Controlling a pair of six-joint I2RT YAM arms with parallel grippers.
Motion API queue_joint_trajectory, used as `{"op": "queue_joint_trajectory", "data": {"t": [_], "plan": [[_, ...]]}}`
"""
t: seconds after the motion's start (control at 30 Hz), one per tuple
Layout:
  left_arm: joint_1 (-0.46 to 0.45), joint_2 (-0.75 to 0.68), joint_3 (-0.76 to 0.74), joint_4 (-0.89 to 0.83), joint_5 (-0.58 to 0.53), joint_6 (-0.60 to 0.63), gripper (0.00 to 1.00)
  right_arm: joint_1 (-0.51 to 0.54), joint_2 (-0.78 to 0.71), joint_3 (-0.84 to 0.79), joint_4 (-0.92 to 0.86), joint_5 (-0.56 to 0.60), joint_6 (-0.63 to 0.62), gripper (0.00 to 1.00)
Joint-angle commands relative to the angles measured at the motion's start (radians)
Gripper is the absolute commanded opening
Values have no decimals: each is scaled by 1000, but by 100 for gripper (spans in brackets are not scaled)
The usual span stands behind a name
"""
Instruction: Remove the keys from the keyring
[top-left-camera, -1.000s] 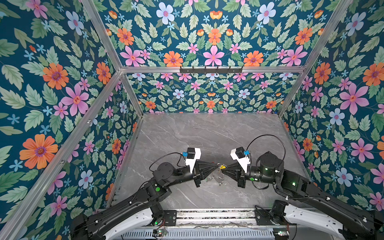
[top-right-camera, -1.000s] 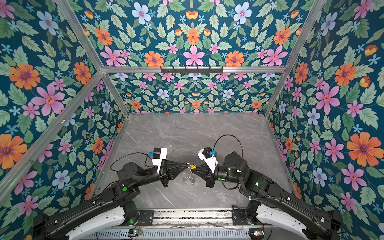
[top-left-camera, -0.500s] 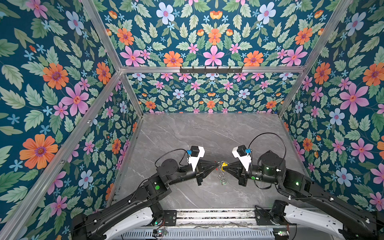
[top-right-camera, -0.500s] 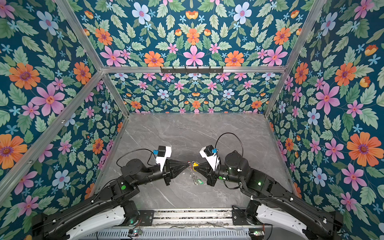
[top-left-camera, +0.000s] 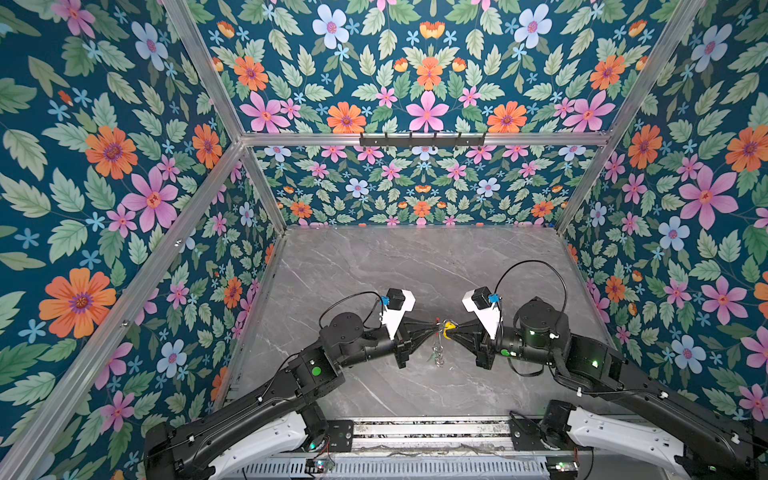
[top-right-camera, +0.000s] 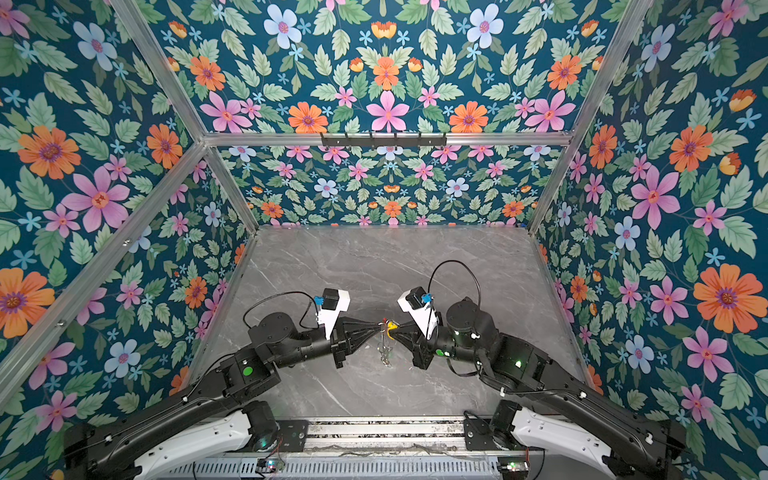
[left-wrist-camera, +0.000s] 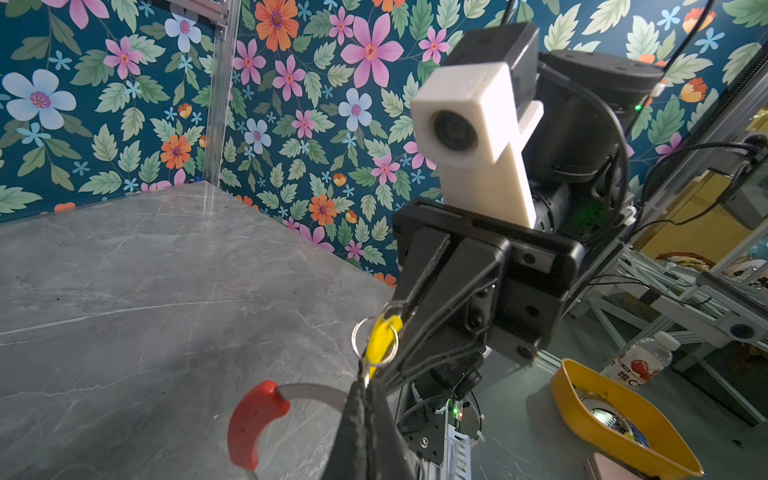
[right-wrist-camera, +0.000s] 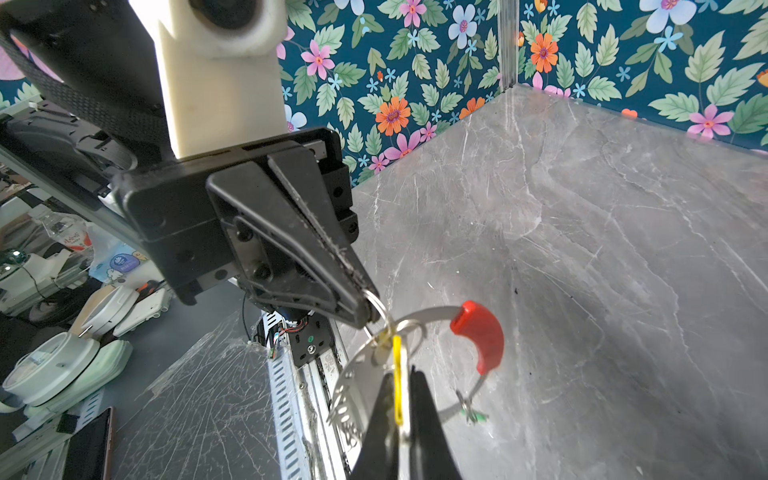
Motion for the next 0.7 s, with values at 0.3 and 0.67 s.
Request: {"op": "queue_joint_trajectory", "data": {"t": [0.3,0.67], "plan": [[1,23,34,-156,-10,42,0,-1,64,119,-114,26,-50,0],[-1,59,69,-239,-59,53,0,0,94,176,-199,73,-80,0]]}}
